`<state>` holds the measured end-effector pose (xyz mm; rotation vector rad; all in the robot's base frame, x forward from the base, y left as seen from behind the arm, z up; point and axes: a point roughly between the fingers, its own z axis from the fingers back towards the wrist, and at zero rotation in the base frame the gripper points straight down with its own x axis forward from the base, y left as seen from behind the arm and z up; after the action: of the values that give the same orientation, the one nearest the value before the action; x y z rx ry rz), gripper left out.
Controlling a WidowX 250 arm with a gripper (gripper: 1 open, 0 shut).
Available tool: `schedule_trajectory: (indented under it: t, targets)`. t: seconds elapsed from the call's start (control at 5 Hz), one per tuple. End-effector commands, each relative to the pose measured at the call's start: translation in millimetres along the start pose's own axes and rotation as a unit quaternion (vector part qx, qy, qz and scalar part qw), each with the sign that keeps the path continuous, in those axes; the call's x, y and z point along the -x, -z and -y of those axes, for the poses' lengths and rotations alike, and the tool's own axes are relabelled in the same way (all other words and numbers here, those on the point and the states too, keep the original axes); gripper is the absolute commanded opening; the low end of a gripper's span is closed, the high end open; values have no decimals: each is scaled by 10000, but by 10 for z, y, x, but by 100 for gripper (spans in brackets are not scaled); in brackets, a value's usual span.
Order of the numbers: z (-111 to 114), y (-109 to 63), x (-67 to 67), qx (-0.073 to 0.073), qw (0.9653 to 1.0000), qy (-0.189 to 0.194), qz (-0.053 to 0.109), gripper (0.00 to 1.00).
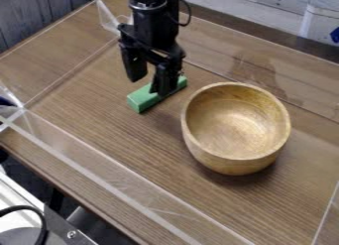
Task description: Put the green block in the brown bowl
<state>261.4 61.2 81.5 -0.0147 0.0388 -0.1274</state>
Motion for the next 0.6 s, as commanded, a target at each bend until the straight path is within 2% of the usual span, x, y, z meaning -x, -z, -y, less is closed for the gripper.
schedule_trajectory:
  t: [0.0,0.2,0.4]
  targets:
    - [-46,-92,-60,-66,9998,-40,186,100]
    - [-44,-93,-57,-65,9998,-47,177,100]
    - [-79,-8,-80,-33,9999,-84,112,100]
